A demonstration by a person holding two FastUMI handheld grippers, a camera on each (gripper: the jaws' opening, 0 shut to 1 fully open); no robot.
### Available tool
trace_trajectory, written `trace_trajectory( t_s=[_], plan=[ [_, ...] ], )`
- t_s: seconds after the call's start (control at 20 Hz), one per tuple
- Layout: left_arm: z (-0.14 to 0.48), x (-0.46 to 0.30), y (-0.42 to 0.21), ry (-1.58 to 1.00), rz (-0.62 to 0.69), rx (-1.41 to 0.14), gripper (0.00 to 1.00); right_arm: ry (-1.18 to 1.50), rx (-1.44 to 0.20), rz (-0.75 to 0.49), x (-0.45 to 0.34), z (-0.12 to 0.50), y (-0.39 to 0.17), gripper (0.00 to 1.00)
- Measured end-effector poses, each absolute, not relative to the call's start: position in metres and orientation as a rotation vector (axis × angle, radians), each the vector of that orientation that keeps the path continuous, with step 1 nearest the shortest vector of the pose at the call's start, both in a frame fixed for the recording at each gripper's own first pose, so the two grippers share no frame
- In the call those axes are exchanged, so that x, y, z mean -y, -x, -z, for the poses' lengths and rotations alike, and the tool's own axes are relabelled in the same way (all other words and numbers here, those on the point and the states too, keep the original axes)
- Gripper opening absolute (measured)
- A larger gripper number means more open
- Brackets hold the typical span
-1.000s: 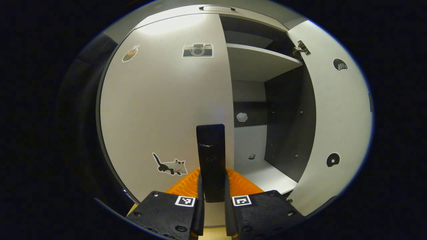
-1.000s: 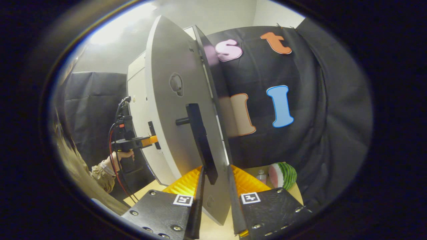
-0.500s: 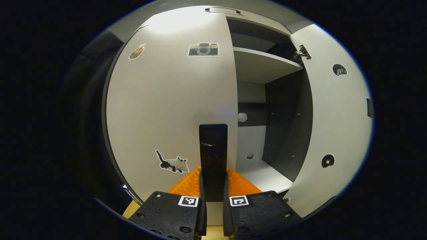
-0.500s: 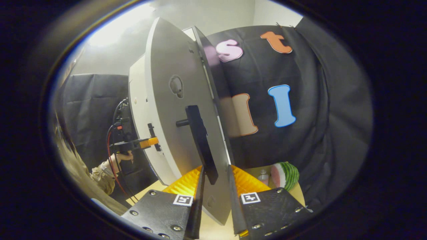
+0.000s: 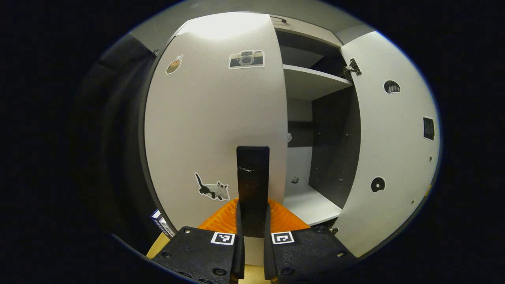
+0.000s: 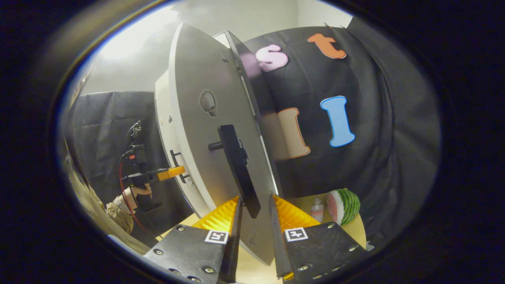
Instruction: Open the right door of the double-door shoe cabinet with the right hand, and open the left door with the left hand.
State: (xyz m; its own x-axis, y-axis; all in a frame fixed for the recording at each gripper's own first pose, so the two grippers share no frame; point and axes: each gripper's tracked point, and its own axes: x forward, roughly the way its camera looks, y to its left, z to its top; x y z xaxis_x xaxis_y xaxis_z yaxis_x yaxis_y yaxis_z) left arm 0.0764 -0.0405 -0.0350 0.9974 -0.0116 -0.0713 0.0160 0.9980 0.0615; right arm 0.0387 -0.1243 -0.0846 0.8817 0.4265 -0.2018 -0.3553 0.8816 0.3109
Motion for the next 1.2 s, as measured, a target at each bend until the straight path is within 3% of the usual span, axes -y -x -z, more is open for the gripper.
trace_trajectory(
  t_s=[0.75,1.2],
  plan=[
    [0.033,0.015,-0.015,-0.087,0.115,-0.07,0.19,-0.282,-0.281,-0.468,0.108,0.089,-0.029,0.3],
    [0.031,-0.008,0.016,-0.108,0.241,-0.066,0.19,-0.295,-0.286,-0.434,0.113,0.096,-0.03,0.3]
  ],
)
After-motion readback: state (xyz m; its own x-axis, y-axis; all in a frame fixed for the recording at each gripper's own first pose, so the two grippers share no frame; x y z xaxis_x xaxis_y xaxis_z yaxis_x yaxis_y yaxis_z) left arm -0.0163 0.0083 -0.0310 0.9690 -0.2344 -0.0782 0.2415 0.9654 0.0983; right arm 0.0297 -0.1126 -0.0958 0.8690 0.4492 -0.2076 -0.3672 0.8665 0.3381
